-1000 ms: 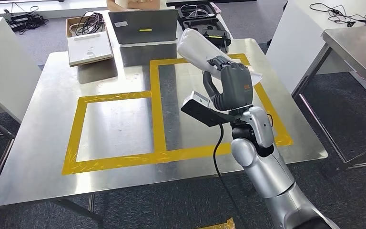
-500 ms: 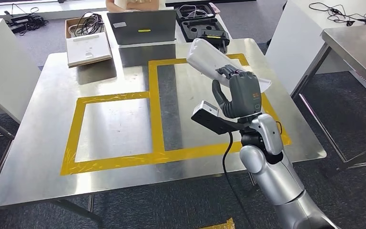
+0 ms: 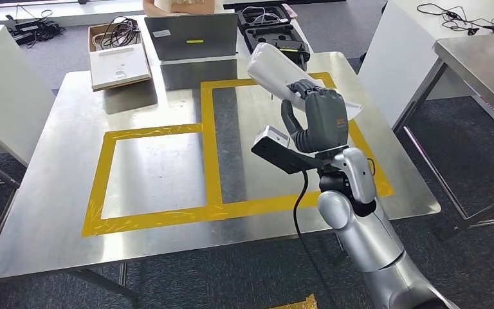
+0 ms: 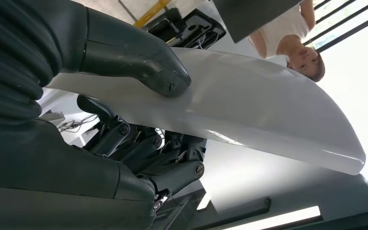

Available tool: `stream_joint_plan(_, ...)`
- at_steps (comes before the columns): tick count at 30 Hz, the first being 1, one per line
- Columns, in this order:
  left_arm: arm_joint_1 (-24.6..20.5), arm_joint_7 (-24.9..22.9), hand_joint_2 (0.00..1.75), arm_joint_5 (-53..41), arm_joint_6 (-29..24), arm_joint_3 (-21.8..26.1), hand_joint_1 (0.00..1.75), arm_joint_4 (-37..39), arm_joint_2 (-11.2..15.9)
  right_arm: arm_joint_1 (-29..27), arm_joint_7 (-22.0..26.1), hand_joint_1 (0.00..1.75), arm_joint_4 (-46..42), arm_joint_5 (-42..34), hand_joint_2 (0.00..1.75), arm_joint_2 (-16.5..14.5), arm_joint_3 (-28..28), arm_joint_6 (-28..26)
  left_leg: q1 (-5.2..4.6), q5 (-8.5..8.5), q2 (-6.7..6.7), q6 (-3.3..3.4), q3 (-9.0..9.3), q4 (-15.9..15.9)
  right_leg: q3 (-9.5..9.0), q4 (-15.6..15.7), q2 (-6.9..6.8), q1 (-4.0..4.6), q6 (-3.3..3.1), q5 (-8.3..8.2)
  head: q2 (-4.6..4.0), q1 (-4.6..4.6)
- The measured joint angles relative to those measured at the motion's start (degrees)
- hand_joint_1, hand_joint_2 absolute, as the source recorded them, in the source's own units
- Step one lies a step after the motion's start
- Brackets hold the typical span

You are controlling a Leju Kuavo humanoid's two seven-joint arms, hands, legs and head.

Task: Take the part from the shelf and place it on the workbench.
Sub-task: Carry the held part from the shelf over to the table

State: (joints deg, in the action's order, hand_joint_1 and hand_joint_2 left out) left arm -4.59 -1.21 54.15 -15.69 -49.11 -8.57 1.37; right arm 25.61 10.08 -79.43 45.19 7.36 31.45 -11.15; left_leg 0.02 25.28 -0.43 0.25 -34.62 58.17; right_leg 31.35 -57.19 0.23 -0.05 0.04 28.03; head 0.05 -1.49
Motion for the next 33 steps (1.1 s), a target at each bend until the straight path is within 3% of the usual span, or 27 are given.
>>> stream_joint_plan(12,0.0,-0.1,1.75,0.7,0.0,0.0,0.00,0.0,0.2,2.6,0.6,1.75,1.3,-0.1,1.75,-1.6,0.3,1.4,-0.40,0.20,-0.03,0.29,-0.03,0.2,-0.08,0.0,-0.01,-0.46,0.43,0.04,0.00,0.00)
stream_joint_plan(18,0.0,0.0,1.75,0.8,0.0,0.0,0.00,0.0,0.4,3.8,0.8,1.75,2.0,-0.1,1.75,-1.7,0.4,1.5,-0.25,0.28,0.03,1.36,0.52,-0.5,0.24,-0.9,-0.02,-0.62,1.44,0.84,-0.01,0.01)
stream_joint_plan(20,-0.2,0.0,1.75,0.9,0.0,0.0,0.00,0.0,0.4,4.1,1.0,1.75,2.1,-0.2,1.75,-1.7,0.5,1.5,0.03,0.25,0.14,1.77,0.97,-0.9,3.16,-6.5,-0.03,-0.69,1.75,3.34,0.00,0.03)
stream_joint_plan(22,-0.3,0.0,1.75,1.0,0.0,0.0,0.00,0.0,0.4,4.2,1.1,1.75,2.4,-0.3,1.75,-1.7,0.7,1.5,0.06,0.50,0.18,1.91,1.08,-0.8,7.84,-14.6,-0.04,-0.79,1.98,6.25,0.01,0.05)
stream_joint_plan(23,-0.2,0.0,1.75,1.0,0.0,0.0,0.00,0.0,0.4,4.1,1.1,1.75,2.6,-0.3,1.75,-1.7,0.7,1.4,0.09,0.69,0.16,1.86,1.15,-0.6,9.54,-17.0,-0.04,-0.86,2.04,6.54,0.01,0.05)
stream_joint_plan(24,-0.2,0.1,1.75,1.0,0.0,0.0,0.00,0.0,0.4,4.0,1.2,1.75,2.7,-0.3,1.75,-1.7,0.8,1.4,0.13,0.91,0.11,1.74,1.26,-0.5,10.22,-17.3,-0.05,-0.93,2.07,5.71,0.01,0.05)
stream_joint_plan(25,-0.2,0.1,1.75,1.0,0.0,0.0,0.00,0.0,0.4,4.0,1.2,1.75,2.8,-0.4,1.75,-1.7,0.9,1.4,0.21,1.20,0.06,1.55,1.42,-0.3,9.77,-15.4,-0.06,-1.01,2.07,3.87,0.01,0.06)
stream_joint_plan(26,-0.2,0.1,1.75,1.0,0.0,0.0,0.00,0.0,0.4,3.9,1.2,1.75,2.8,-0.4,1.75,-1.7,0.9,1.4,0.33,1.57,0.00,1.28,1.61,0.1,8.22,-11.5,-0.09,-1.10,2.07,1.42,0.01,0.06)
stream_joint_plan(28,-0.2,0.1,1.75,1.0,0.0,0.0,0.00,0.0,0.4,3.9,1.3,1.75,2.9,-0.4,1.75,-1.7,1.0,1.3,0.47,2.37,-0.11,0.49,1.84,0.7,5.09,-4.5,-0.08,-1.04,1.85,-1.46,0.01,0.08)
stream_joint_plan(29,-0.2,0.1,1.75,1.0,0.0,0.0,0.00,0.0,0.4,3.9,1.4,1.75,2.9,-0.4,1.75,-1.7,1.1,1.3,0.46,2.64,-0.14,0.04,1.87,0.9,4.25,-2.8,-0.01,-0.93,1.56,-1.84,0.01,0.08)
stream_joint_plan(33,-0.2,0.2,1.75,1.0,0.0,0.0,0.00,0.0,0.6,3.7,1.3,1.75,2.9,-0.6,1.75,-1.7,1.2,1.3,0.47,3.07,-0.12,-1.45,2.02,0.9,3.76,-2.2,0.29,-0.67,-0.19,-1.55,0.01,0.08)
